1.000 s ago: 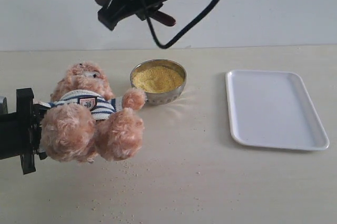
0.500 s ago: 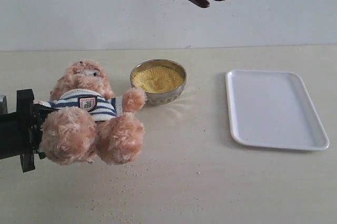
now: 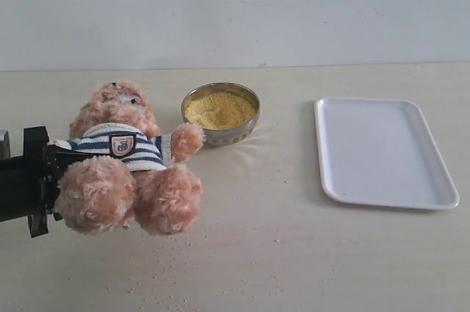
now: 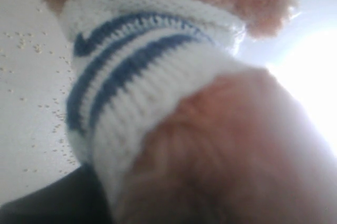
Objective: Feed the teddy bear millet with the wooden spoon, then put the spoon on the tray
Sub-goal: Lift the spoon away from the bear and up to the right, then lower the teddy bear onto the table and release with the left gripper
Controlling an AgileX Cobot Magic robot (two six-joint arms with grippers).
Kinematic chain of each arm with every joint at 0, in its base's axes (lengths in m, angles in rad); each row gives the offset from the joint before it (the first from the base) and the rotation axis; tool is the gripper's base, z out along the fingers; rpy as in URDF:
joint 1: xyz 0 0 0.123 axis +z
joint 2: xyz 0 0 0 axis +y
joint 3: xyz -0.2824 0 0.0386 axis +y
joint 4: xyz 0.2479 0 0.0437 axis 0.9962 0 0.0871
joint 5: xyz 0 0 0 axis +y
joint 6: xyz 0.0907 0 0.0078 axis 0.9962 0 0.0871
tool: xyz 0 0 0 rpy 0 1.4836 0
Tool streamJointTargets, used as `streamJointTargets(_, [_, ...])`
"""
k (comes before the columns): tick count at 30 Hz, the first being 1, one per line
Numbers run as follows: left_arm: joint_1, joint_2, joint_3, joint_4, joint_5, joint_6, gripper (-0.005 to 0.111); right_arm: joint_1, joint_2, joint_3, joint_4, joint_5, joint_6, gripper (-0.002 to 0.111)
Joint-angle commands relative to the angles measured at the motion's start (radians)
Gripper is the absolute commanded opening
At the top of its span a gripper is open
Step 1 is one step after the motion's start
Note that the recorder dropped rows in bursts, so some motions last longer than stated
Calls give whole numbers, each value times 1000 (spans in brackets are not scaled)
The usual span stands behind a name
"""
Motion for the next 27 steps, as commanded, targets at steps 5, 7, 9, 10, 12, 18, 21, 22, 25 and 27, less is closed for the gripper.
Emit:
streamJointTargets(5, [1,-9,-5,-48,-33,62,5,-89,-52,139,-10,-70,-6,0])
streamJointTargets(7, [1,-9,-5,-71,-33,93,5,-110,-72,176,-10,-75,-17,0])
streamJointTargets(9, [1,-9,-5,-88,-33,148,5,-128,-85,206,-10,-76,-37,0])
streamJointTargets(10, [1,-9,-5,-92,-33,168,5,-138,-92,219,-10,-76,-40,0])
streamJointTargets(12, [1,-9,-5,-102,-33,216,5,-155,-103,244,-13,-88,-40,0])
streamJointTargets(18, [-3,-9,-9,-154,-21,472,5,-184,-113,318,-9,-134,-40,0])
streamJointTargets(21, [-3,-9,-25,-162,30,522,5,-184,-113,345,1,-139,-44,0])
streamJointTargets(22, [-3,-9,-33,-162,37,534,5,-184,-113,350,1,-139,-46,0])
streamJointTargets(25, [-3,-9,-45,-162,39,568,5,-184,-113,350,3,-141,-48,0])
streamJointTargets(27, [-3,-9,-45,-165,73,596,5,-184,-113,350,3,-141,-48,0])
